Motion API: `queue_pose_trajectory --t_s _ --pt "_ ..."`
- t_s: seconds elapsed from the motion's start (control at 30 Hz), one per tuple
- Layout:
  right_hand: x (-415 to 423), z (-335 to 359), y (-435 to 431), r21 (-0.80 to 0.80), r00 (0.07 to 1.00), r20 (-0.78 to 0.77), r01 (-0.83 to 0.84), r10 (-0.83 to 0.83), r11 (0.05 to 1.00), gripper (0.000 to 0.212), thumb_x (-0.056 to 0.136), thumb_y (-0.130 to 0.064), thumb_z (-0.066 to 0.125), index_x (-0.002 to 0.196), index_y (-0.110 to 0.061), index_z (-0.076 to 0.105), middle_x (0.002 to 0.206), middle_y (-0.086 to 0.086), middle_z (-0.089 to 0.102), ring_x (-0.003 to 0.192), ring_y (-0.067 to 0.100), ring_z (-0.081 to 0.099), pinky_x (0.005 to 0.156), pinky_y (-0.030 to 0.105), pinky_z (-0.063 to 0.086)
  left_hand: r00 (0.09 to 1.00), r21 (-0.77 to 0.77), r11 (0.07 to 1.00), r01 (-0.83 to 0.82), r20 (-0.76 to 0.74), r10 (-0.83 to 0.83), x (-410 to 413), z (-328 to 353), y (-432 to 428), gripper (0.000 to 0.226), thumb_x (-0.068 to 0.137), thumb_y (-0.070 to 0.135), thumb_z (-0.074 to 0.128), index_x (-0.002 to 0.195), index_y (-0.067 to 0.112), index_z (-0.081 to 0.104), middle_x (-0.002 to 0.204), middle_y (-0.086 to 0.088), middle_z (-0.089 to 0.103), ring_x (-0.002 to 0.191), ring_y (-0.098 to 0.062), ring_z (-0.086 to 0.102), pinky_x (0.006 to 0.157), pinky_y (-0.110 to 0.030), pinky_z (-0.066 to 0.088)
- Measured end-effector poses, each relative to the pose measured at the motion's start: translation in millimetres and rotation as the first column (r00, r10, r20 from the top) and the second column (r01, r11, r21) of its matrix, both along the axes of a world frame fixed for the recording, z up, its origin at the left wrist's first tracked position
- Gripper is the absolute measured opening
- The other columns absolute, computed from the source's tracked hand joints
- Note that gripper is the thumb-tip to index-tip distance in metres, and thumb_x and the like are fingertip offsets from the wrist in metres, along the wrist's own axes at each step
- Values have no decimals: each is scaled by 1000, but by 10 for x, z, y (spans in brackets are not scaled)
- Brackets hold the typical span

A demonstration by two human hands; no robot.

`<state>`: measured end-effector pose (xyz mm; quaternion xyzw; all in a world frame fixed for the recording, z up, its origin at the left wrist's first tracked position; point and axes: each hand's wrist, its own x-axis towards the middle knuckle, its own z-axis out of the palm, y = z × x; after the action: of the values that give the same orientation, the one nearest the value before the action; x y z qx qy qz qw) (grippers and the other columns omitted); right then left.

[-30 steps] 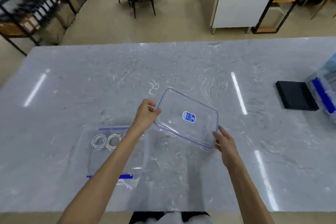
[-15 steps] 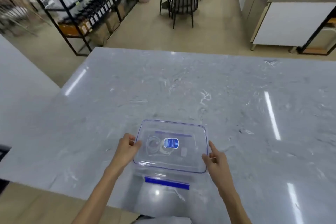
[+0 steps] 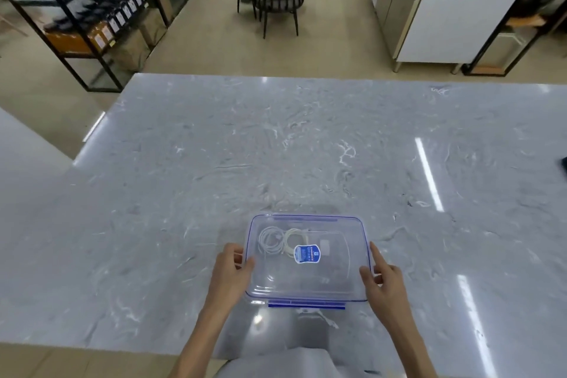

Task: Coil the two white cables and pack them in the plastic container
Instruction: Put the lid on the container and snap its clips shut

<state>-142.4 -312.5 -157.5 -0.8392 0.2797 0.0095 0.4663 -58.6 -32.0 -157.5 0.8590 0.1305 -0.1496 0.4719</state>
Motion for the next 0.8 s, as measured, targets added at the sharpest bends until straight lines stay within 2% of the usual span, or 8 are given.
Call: queue_pose_trajectory --t_s 0.13,0.27,0.4,0.57,0.8 --pt "24 7 -8 -30 1000 -25 8 -9 1000 55 98 -25 54 148 -32 33 102 10 46 81 10 51 90 33 45 1000 -38 999 -11 8 11 18 -46 18 16 90 19 66 103 16 58 97 -3 66 84 -15 64 66 -23 46" --pt "47 10 -33 -38 999 -43 -16 14 999 54 98 -27 51 148 -32 32 103 10 46 81 12 52 94 37 47 1000 -54 998 -12 8 13 17 -55 19 21 90 27 68 107 20 58 99 0 64 87 -14 63 69 -24 47" --pt "46 -7 -37 -63 997 -61 -40 37 997 54 99 -30 49 149 -32 30 102 12 47 82 15 53 93 38 48 1000 -33 999 -18 4 18 7 -62 47 28 89 33 69 112 22 57 101 -1 62 86 -13 61 69 -24 47" --pt "51 -39 -39 -61 997 -66 -42 38 997 53 99 -29 48 150 -29 30 98 14 48 78 21 53 89 41 51 1000 -30 999 -22 -18 22 19 -68 72 29 88 37 69 112 30 55 100 -1 62 88 -16 62 80 -38 56" --pt "60 -54 -15 -35 997 -73 -23 20 999 53 100 -31 46 150 -29 31 102 19 53 85 28 59 91 47 55 1000 -30 1000 -11 -28 10 22 -67 78 36 88 38 69 119 27 55 101 -1 61 88 -16 62 76 -35 56"
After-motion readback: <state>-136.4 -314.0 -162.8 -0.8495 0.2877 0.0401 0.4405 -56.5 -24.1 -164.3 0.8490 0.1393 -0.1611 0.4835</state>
